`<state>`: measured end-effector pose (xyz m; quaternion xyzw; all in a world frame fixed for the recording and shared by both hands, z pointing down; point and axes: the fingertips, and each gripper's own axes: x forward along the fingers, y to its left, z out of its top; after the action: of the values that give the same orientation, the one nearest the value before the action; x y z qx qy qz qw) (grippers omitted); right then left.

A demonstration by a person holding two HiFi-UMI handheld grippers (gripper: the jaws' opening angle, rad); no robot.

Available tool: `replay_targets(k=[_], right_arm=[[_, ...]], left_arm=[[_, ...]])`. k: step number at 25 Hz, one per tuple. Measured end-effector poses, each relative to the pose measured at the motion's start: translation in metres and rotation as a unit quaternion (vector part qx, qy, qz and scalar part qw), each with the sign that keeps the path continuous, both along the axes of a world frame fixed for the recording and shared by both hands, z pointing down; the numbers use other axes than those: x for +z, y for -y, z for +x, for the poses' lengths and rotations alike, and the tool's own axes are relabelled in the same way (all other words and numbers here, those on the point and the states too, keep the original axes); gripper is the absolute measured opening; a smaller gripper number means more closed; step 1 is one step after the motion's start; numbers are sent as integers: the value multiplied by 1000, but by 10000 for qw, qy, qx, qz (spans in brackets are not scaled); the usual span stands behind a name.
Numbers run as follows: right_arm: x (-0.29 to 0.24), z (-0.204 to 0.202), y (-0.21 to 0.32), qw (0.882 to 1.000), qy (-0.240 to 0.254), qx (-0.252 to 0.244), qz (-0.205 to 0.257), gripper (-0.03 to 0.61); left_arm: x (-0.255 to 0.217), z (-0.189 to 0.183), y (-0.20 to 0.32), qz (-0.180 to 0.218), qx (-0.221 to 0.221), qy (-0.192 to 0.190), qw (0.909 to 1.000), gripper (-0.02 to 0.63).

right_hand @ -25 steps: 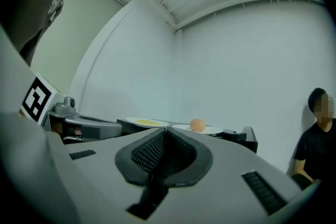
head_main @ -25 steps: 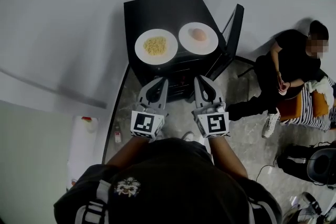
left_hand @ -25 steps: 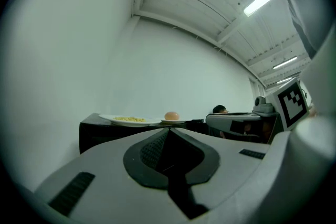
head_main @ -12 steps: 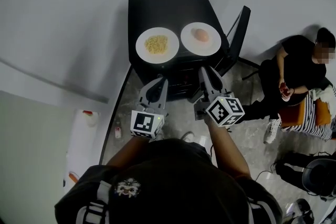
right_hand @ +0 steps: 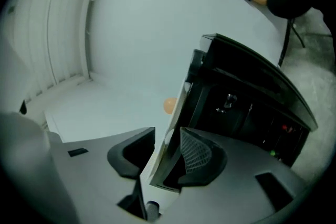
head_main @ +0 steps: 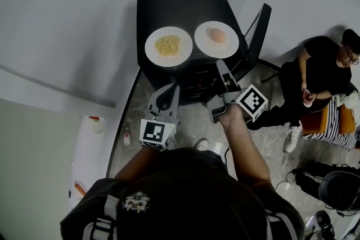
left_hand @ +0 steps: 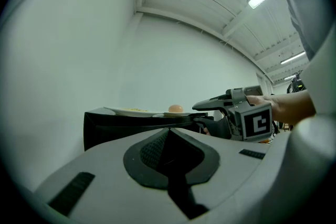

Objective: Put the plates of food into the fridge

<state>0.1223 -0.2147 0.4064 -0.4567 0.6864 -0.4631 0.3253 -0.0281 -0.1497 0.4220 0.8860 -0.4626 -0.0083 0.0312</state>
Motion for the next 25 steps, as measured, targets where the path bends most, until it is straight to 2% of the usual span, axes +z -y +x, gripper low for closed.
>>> replay_targets(k=[3,8,14,17,25], right_arm=[[4,1,10,9975,660,10,-264,143],[3,3,23,9908,1247,144,-506,143],[9,9,31,9874,1388,370,-666,141],[12,16,34,9845,1479,612,-711,83],[9,19,37,9823,1592,730,-669,44]], left_arm=[[1,-2,1,-117,-33,-179,9998,21],[-17,0,5,50,-48,-281,9996,21],[-15,-3,5,-92,20,-428,9990,21],[-15,0,9,-119,83,-437,9989,21],[-12,0,11,-108,139,-440,9989,21]])
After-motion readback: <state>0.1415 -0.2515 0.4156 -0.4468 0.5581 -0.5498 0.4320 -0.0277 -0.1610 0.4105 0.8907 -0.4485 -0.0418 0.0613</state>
